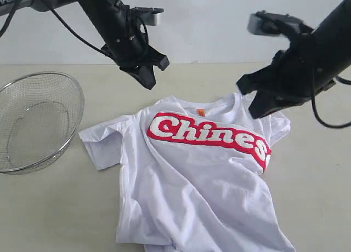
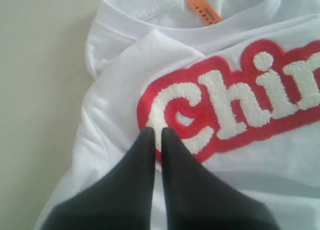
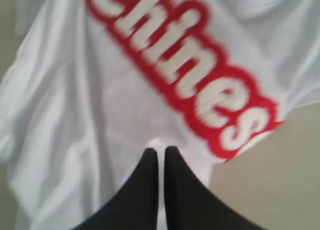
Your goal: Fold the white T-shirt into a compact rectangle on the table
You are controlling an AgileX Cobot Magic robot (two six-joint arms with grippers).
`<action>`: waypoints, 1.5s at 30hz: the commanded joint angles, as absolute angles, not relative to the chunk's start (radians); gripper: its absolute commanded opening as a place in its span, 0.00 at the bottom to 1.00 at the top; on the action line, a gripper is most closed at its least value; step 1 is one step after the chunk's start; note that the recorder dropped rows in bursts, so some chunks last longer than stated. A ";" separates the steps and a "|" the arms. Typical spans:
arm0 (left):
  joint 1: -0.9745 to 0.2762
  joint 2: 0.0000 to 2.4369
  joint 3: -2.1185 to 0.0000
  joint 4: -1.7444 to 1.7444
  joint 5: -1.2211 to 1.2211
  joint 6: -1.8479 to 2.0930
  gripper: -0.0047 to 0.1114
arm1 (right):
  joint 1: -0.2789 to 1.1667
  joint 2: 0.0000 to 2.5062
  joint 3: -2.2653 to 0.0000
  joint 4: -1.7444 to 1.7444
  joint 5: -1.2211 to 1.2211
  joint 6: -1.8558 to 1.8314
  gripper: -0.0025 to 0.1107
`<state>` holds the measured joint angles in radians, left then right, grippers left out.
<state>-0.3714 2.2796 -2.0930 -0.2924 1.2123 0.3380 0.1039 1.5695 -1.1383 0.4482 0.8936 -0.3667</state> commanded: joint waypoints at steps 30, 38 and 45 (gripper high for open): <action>-0.369 1.572 -1.154 -0.634 0.943 0.462 0.08 | -0.107 2.106 -1.439 0.353 0.710 -0.315 0.02; -0.369 1.453 -1.150 -0.685 0.964 0.494 0.08 | -0.109 2.146 -1.439 0.346 0.684 -0.317 0.02; -0.369 1.409 -1.150 -0.702 0.965 0.513 0.08 | -0.110 2.208 -1.489 0.303 0.695 -0.267 0.02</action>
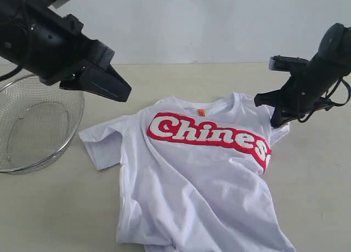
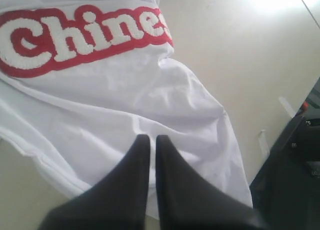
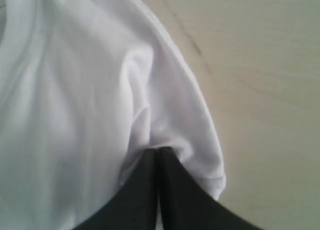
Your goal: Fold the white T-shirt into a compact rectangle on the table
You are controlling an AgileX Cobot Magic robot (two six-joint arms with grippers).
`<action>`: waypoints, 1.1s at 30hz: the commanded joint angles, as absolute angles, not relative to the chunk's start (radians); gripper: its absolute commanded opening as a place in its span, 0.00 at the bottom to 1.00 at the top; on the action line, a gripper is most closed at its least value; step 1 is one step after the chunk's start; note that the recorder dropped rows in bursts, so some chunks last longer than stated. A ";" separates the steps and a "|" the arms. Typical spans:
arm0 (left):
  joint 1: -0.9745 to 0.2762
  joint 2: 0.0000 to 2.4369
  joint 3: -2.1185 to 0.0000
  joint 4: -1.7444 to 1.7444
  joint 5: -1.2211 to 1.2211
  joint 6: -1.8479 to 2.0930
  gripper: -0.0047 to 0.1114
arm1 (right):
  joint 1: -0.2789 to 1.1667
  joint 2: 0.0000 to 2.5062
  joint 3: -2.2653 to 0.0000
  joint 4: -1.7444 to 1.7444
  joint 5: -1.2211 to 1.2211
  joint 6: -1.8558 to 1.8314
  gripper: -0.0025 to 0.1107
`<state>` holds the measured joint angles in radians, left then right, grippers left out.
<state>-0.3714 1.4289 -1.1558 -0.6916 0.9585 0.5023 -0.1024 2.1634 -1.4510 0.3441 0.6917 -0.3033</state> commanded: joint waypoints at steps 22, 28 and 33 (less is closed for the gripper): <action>-0.369 1.409 -1.150 -0.751 0.990 0.543 0.08 | -0.110 2.405 -1.882 -0.037 0.827 -0.045 0.02; -0.369 1.409 -1.150 -0.751 0.994 0.547 0.08 | -0.110 2.431 -1.948 -0.068 0.868 0.009 0.02; -0.369 1.409 -1.150 -0.751 0.994 0.549 0.08 | -0.110 2.442 -1.983 -0.127 0.894 0.069 0.02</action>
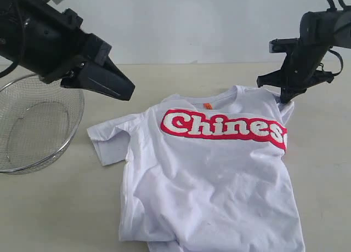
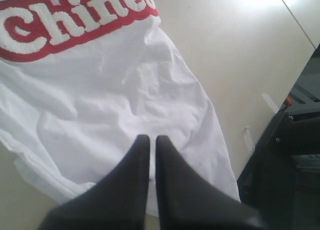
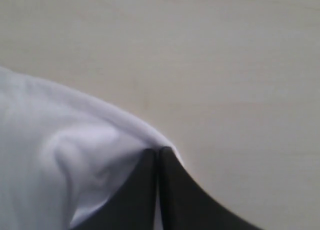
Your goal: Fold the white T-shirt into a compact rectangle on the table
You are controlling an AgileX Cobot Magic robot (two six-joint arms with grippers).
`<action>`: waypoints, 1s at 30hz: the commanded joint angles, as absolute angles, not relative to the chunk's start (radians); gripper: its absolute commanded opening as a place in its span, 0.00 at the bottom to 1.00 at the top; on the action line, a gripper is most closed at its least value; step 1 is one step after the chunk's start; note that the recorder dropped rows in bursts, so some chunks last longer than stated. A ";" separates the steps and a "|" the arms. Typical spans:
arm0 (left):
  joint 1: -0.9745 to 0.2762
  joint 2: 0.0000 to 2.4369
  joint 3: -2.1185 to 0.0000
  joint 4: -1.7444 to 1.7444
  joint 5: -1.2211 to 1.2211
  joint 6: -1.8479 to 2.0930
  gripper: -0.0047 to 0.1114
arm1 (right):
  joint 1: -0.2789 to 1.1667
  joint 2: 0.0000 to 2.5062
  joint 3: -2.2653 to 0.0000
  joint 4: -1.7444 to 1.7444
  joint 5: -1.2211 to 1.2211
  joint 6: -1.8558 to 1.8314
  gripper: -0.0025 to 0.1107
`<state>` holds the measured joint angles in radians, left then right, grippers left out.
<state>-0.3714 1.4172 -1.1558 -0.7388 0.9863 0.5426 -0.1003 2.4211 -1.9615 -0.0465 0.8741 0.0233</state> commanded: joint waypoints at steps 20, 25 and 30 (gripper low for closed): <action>-0.369 1.409 -1.150 -0.678 0.999 0.549 0.08 | -0.110 2.206 -2.012 0.209 1.022 -0.037 0.02; -0.369 1.429 -1.150 -0.652 0.988 0.547 0.08 | -0.087 2.048 -1.796 0.420 0.961 -0.177 0.02; -0.369 1.515 -1.155 -0.639 0.825 0.565 0.08 | -0.017 1.946 -1.552 0.444 0.881 -0.255 0.02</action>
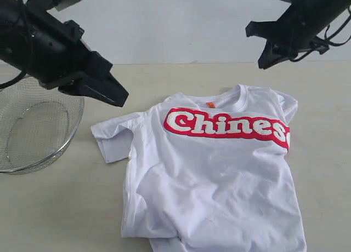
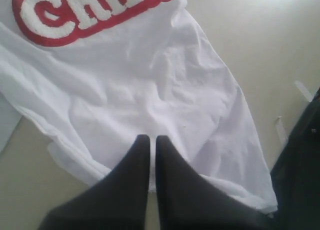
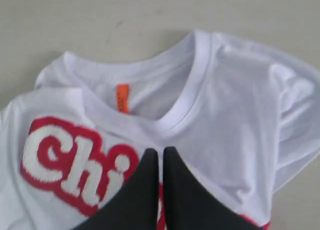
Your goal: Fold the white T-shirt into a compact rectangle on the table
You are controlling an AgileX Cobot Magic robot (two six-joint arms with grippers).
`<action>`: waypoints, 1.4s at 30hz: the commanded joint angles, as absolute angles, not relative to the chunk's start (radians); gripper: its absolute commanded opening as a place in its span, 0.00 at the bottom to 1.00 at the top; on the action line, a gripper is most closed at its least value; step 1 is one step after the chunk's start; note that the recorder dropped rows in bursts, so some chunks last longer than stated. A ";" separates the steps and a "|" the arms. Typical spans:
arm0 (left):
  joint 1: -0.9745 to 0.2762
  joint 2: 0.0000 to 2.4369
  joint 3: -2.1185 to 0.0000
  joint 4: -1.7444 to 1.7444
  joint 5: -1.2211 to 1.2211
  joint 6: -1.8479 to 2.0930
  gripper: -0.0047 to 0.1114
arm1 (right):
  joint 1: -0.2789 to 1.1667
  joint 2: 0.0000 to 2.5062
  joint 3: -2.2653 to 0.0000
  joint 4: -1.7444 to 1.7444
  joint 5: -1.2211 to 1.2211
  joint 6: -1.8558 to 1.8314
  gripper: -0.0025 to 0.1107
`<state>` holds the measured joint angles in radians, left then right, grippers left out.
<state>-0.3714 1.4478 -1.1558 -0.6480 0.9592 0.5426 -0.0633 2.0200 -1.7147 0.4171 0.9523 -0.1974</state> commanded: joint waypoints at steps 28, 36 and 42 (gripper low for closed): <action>-0.369 2.389 -1.938 -0.479 0.868 0.624 0.08 | 0.152 1.434 -0.829 0.514 0.543 -0.331 0.02; -0.369 2.417 -1.940 -0.422 0.868 0.618 0.08 | 0.152 1.434 -0.829 0.516 0.529 -0.334 0.02; -0.369 2.426 -1.945 -0.349 0.855 0.563 0.08 | 0.152 1.434 -0.829 0.516 0.531 -0.335 0.02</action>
